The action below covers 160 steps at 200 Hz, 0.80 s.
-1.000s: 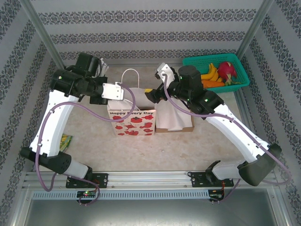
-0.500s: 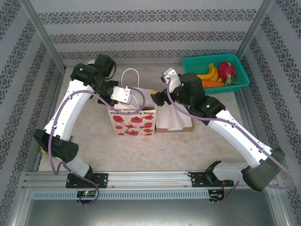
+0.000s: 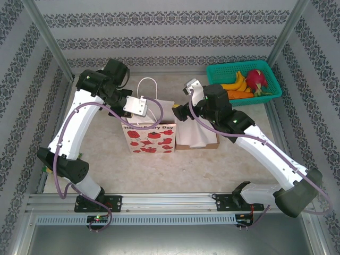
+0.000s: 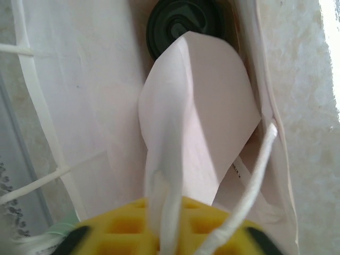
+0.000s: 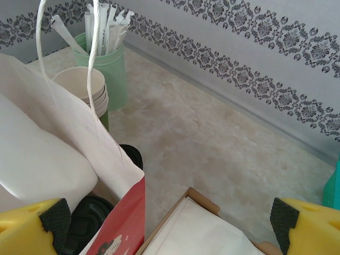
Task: Pack the takeout coffee
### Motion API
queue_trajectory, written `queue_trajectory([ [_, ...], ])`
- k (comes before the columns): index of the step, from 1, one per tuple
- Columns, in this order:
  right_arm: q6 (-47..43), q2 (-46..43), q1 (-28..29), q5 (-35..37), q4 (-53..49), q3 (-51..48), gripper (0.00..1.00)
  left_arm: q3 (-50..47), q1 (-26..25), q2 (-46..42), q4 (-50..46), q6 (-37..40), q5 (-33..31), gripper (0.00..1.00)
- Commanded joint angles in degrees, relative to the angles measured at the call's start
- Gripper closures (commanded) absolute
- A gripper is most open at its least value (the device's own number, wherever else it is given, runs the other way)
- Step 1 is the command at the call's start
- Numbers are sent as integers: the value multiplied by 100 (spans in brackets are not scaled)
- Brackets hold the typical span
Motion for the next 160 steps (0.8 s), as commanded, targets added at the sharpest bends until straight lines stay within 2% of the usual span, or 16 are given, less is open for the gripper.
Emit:
queue_trajectory([
  [1,97,-124,-48,88,8,-56,2,125,147,-272,-347,130,265,100],
  [12,117,-118,-49,76,26,-39,2,45,186,-331,-209,98,173,100],
  [30,135,-98,-46,65,22,-3,2,27,261,-354,75,57,-348,100],
  [47,142,-72,-33,74,-4,23,2,256,350,-274,13,128,-656,100],
  [102,181,40,-31,152,-55,12,2,39,148,-134,-282,753,-476,100],
  [142,165,78,-24,190,-191,23,2,-315,-47,161,23,701,-529,100],
  [151,147,69,-23,210,-251,23,2,-294,-49,202,86,681,-508,91],
  [160,137,48,-26,231,-293,8,2,-211,-52,231,99,648,-446,89],
])
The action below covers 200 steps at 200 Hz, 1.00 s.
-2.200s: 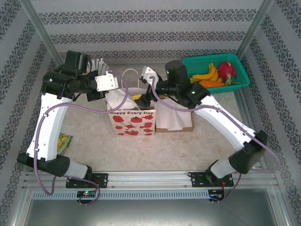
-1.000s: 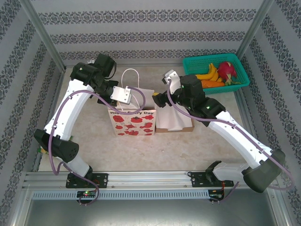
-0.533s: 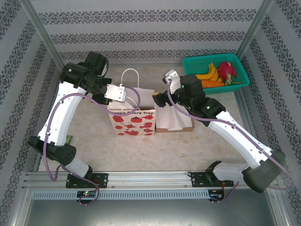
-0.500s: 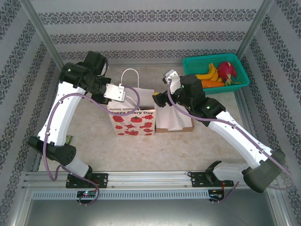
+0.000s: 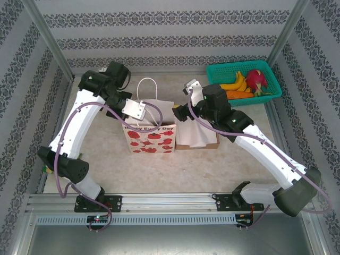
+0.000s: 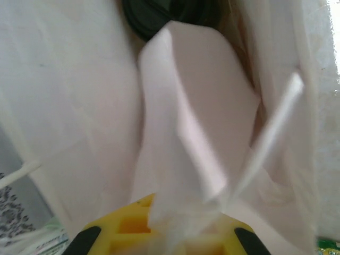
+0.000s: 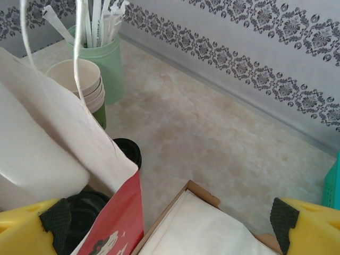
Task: Pack the takeout coffee
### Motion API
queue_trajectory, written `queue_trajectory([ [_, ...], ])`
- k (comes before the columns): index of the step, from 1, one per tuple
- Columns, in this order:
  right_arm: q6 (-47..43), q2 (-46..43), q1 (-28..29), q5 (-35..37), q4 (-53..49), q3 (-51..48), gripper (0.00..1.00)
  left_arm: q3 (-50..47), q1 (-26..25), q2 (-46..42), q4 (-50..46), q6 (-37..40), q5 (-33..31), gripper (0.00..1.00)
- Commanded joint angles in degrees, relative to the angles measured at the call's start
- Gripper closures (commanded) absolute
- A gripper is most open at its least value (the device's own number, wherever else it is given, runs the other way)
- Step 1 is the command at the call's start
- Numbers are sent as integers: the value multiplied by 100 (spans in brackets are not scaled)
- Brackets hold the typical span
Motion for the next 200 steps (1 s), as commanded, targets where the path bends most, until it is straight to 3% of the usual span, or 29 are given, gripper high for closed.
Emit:
queue_trajectory([
  [1,54,-14,-24,158,-167,7,2,54,-36,111,96,131,86,89],
  [26,44,-119,-23,219,-144,-103,2,461,-35,116,-49,48,358,67],
  [60,-33,-281,-37,307,-75,-212,2,978,48,-15,-174,-161,512,59],
  [113,-96,-592,-115,417,132,-482,2,909,249,-601,-237,-401,865,29],
  [138,-60,-674,-161,684,137,-572,2,596,408,-1052,290,-694,1134,19],
  [160,150,-803,-261,927,203,-715,2,-105,582,-1624,1529,-1335,1283,7],
  [178,314,-883,-398,550,270,-829,2,-798,627,-2016,2330,-1954,1419,5],
  [200,285,-824,-430,-90,300,-755,2,-1438,639,-2301,2346,-2192,1879,19],
])
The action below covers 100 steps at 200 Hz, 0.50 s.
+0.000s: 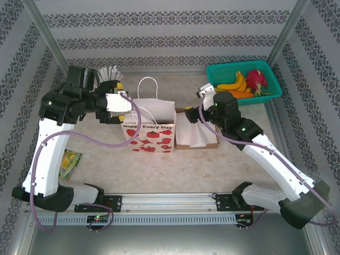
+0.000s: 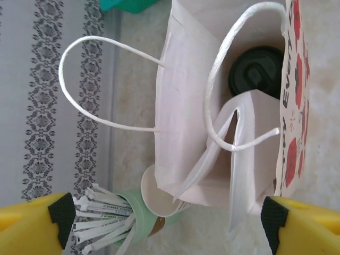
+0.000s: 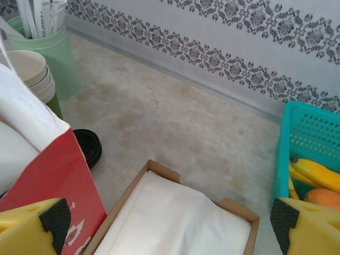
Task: Pack the takeout coffee
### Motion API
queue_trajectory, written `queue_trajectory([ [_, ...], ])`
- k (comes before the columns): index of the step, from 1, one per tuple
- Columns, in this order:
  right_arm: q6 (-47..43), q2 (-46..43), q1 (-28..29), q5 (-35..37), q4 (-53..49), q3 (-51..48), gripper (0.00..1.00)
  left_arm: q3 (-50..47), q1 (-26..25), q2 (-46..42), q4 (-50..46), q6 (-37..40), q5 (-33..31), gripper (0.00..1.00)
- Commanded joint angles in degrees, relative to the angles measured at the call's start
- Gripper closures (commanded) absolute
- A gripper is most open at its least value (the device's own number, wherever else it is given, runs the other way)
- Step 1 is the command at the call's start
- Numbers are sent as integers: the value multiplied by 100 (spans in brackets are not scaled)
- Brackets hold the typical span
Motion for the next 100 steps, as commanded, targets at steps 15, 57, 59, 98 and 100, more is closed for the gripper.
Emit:
queue_trajectory([
  [15,-49,93,-52,-1619,179,142,3,-837,57,-218,635,-830,809,24],
  [57,-120,339,-80,-1244,568,208,2,-1896,251,-834,2164,-2836,324,9],
  [59,-104,332,-93,-1135,616,177,2,-1989,273,-913,2308,-2937,353,8],
  [98,308,213,-550,69,1206,-341,2,-4128,339,-2630,5011,-4696,146,0],
  [100,323,204,-567,99,1215,-356,2,-4213,339,-2689,5120,-4803,36,0],
])
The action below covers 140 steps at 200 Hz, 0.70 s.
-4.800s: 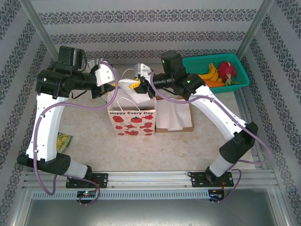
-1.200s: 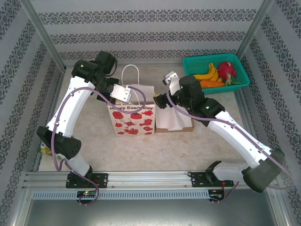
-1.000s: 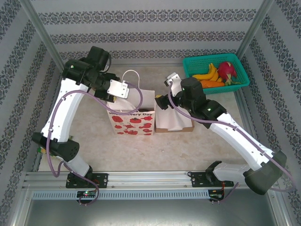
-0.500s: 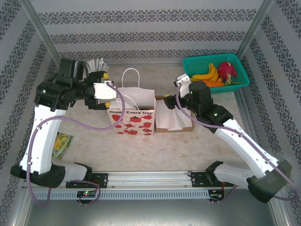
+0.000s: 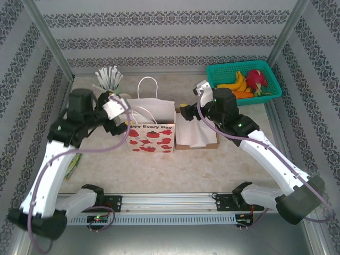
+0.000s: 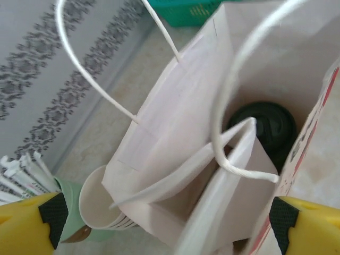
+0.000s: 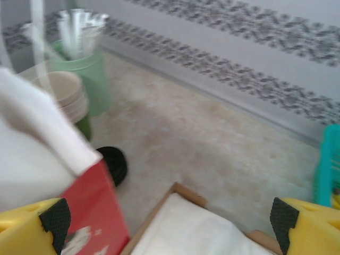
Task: Pack the takeout coffee
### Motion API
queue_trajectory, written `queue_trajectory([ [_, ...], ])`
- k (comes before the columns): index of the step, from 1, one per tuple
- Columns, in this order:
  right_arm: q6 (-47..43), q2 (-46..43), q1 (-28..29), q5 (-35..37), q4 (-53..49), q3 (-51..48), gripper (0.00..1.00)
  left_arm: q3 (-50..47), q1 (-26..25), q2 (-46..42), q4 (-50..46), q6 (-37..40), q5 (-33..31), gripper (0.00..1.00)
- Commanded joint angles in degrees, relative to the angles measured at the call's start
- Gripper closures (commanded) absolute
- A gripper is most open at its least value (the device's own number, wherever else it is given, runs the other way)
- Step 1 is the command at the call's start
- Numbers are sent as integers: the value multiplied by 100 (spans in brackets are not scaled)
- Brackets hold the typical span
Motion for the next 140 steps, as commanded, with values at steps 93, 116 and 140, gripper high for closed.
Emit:
queue_trajectory([
  [93,1333,-501,-2266,1628,1000,-2409,2,-3259,714,-417,3390,-5342,-6820,0],
  [116,1291,-98,-2744,1102,1339,-2760,2,-4119,1112,-244,4339,-5786,-6451,0],
  [140,1030,434,-3028,377,1985,-3048,2,-4949,1469,120,5872,-5526,-5221,0],
])
